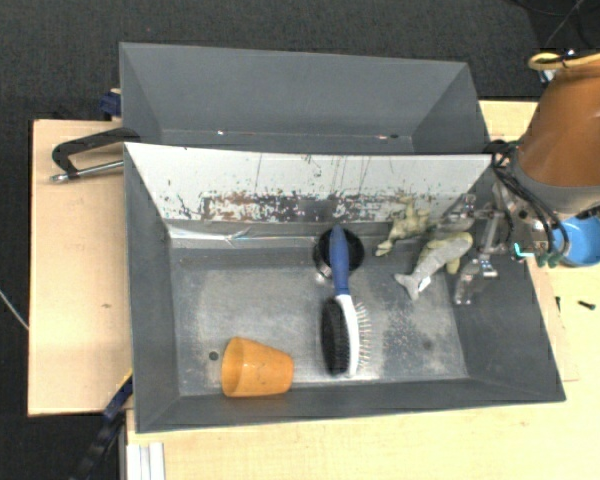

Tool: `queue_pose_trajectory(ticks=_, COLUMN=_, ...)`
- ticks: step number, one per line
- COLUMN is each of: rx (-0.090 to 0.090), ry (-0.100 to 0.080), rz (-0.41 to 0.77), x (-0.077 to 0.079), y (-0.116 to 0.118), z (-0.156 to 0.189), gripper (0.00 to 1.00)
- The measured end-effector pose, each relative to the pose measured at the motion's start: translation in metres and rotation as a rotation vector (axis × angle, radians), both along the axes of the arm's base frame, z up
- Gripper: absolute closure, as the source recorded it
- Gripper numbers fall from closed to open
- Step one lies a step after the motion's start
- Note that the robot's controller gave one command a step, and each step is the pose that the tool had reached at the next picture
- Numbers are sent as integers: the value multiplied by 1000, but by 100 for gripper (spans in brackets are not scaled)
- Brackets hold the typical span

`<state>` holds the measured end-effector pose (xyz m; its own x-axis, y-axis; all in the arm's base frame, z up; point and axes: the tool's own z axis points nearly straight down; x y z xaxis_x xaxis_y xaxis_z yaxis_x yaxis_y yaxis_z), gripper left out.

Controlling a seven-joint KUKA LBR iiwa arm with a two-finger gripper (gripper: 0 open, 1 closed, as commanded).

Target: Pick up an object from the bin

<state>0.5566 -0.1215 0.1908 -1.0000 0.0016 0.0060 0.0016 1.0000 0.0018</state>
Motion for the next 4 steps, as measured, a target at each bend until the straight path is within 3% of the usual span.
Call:
queue_pose_trajectory(ticks=1, rx=1, ry=-2, rz=-233, x=16, y=2, z=-115, gripper=0)
queue_pose_trajectory(ticks=2, rx=-2, ry=-7, rz=-232, x=17, y=1, z=-112, gripper=100)
queue_pose_trajectory(ticks=3, rx=-2, ry=-4, rz=-198, x=-30, y=-20, z=-94, gripper=100)
queue_pose_trajectory(ticks=4, rx=-1, ry=-8, rz=-222, x=-28, y=-12, z=-89, gripper=100)
